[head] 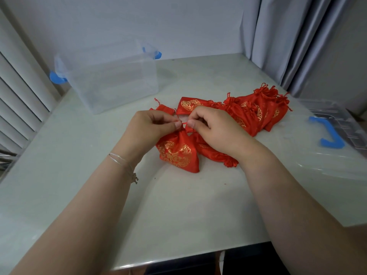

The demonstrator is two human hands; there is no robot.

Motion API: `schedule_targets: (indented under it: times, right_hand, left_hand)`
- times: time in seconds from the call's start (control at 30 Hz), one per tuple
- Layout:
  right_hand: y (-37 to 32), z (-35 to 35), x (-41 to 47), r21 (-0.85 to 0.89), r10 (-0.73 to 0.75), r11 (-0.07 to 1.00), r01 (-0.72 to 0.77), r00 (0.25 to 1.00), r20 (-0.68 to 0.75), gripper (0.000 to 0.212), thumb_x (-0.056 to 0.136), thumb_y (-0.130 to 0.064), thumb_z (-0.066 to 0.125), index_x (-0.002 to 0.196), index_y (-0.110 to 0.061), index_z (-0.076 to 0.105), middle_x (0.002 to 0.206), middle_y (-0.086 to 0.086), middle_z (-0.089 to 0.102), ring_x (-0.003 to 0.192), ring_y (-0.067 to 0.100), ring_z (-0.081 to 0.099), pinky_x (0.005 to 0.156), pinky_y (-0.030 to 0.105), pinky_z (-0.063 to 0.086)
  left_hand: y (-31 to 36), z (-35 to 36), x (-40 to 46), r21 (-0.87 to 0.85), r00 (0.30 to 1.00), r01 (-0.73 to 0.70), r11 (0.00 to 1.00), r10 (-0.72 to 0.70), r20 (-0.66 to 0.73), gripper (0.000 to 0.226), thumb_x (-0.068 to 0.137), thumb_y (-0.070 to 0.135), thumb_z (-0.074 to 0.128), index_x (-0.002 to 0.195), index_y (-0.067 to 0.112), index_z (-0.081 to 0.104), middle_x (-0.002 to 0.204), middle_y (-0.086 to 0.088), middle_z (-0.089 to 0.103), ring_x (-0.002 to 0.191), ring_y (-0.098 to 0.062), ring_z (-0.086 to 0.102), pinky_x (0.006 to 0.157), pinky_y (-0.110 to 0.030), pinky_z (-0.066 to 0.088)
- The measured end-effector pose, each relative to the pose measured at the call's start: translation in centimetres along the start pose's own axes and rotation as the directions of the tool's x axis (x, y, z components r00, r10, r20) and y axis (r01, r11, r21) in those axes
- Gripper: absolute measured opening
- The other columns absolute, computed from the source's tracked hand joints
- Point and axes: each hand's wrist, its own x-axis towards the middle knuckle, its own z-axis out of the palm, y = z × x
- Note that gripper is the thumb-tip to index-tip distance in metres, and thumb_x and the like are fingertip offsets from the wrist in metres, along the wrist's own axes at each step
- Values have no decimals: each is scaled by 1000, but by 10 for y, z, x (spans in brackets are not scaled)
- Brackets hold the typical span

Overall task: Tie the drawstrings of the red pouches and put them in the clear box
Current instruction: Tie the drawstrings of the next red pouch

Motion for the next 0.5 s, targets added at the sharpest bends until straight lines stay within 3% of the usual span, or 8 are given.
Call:
schedule_targets:
  times: [0.17, 0.27, 0.3, 0.4, 0.43, 0.5]
  right_hand:
    - [-4, 5, -2, 73, -10, 997, -1, 988, 152, 13, 98, -18, 46, 86, -18, 50, 84, -11, 48, 76, -5, 45, 68, 10, 34]
    - [-3, 3, -3, 80, 31, 995, -51, 970, 240, 15, 98, -19, 46, 86, -13, 53, 88, -7, 48, 78, -4, 45, 71, 6, 34]
    - [-1, 2, -2, 71, 38, 996, -55, 976, 214, 17, 97, -20, 47, 84, -14, 55, 89, -8, 49, 79, -4, 46, 73, 8, 34]
    - [2, 0, 2, 136, 6, 991, 0, 999, -44, 17, 97, -17, 48, 86, -18, 62, 90, -10, 52, 81, -3, 51, 77, 15, 37]
    - [1, -2, 2, 228, 24, 974, -9, 998, -62, 16, 97, -14, 48, 96, -19, 64, 91, -11, 54, 78, -3, 53, 75, 13, 39]
    - [-1, -1, 2, 327, 45, 943, -56, 998, 40, 23, 96, -9, 50, 113, -17, 63, 92, -11, 61, 70, -2, 57, 67, 11, 42]
  left_hand:
    - [0, -4, 4, -158, 996, 91, 983, -87, 33, 9, 76, 6, 73, 85, 9, 73, 76, 2, 73, 74, -5, 67, 68, -14, 51]
    - [0, -4, 3, -129, 996, 73, 989, -66, 51, 9, 76, 4, 73, 85, 6, 71, 81, -2, 72, 78, -10, 67, 75, -20, 53]
    - [0, -3, 2, -111, 997, 55, 992, -48, 58, 8, 77, 4, 73, 84, 5, 71, 82, -4, 71, 79, -12, 66, 77, -23, 54]
    - [1, -2, 0, -77, 998, -1, 997, 6, 66, 6, 79, 2, 72, 80, 6, 68, 83, -15, 68, 79, -20, 62, 80, -32, 53]
    - [2, -2, -1, -73, 997, -20, 997, 25, 76, 8, 79, 1, 72, 79, 7, 67, 85, -21, 67, 79, -22, 61, 80, -35, 52]
    - [2, 0, -2, -74, 994, -54, 996, 61, 91, 10, 76, 4, 74, 77, 9, 65, 89, -33, 63, 78, -25, 58, 78, -39, 49]
